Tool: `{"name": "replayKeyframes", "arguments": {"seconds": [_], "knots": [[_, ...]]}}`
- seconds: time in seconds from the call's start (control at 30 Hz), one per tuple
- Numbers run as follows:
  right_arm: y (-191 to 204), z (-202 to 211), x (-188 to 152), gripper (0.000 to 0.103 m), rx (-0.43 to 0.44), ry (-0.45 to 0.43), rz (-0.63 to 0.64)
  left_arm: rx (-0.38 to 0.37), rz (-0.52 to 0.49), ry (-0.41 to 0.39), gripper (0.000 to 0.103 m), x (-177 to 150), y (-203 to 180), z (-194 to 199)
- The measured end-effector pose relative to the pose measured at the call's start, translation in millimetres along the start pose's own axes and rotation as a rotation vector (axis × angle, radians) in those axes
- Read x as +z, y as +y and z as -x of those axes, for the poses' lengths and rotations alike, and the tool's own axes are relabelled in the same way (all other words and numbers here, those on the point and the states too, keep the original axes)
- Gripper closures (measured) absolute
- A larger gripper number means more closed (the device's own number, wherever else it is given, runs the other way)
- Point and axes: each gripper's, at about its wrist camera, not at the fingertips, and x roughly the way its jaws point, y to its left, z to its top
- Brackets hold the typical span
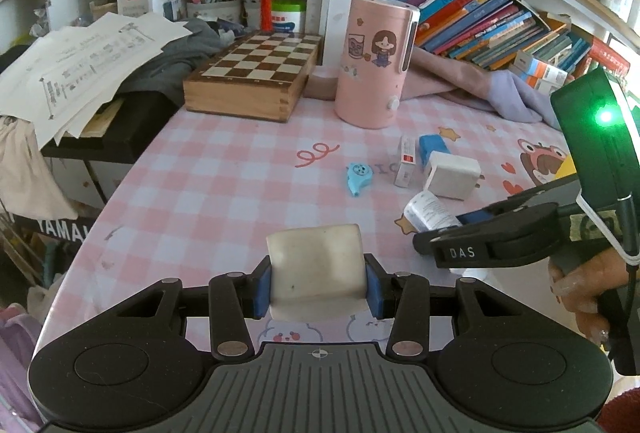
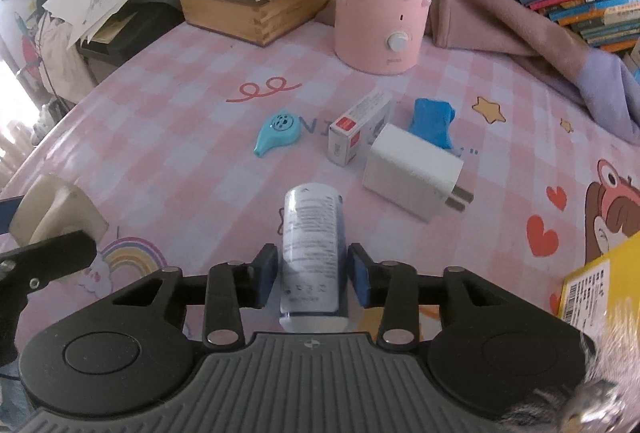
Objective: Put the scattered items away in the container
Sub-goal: 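Carry the sponge block and spray can over the yellow box with both tools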
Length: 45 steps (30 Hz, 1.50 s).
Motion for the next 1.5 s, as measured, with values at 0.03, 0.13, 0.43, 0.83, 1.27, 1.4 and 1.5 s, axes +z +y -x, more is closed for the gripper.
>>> {"name": "replayKeyframes", "arguments": {"seconds": [0.03,0.13,0.43,0.83,1.27,1.4,1.5], "knots": [[0,0,0,0.072,0.003,0.0,-0.001,-0.005,0.0,0.001,0.06,0,-1,0],[0,6,-3,0.072,0.011,-0.002,-0.01,-0.022,-0.007,-0.008,0.061,1,-4,2],[-5,55,-10,0.072,0.009,-0.077,-0.071,-0.075,-0.029,-0.072,0.062,7,-18,29],[-7,137,-40,0.072,0.001,-0.208,-0.144,-0.149,-0.041,-0.142,0.063,2,-25,81],[24,173,-91,0.072,-0.02,-0.23,-0.197,-0.198,-0.073,-0.156,0.063,-29,-25,119],[34,182,-108,0.072,-0.03,-0.231,-0.219,-0.219,-0.09,-0.155,0.063,-41,-25,133],[43,190,-123,0.072,-0.039,-0.236,-0.233,-0.234,-0.103,-0.156,0.064,-51,-26,144]]}}
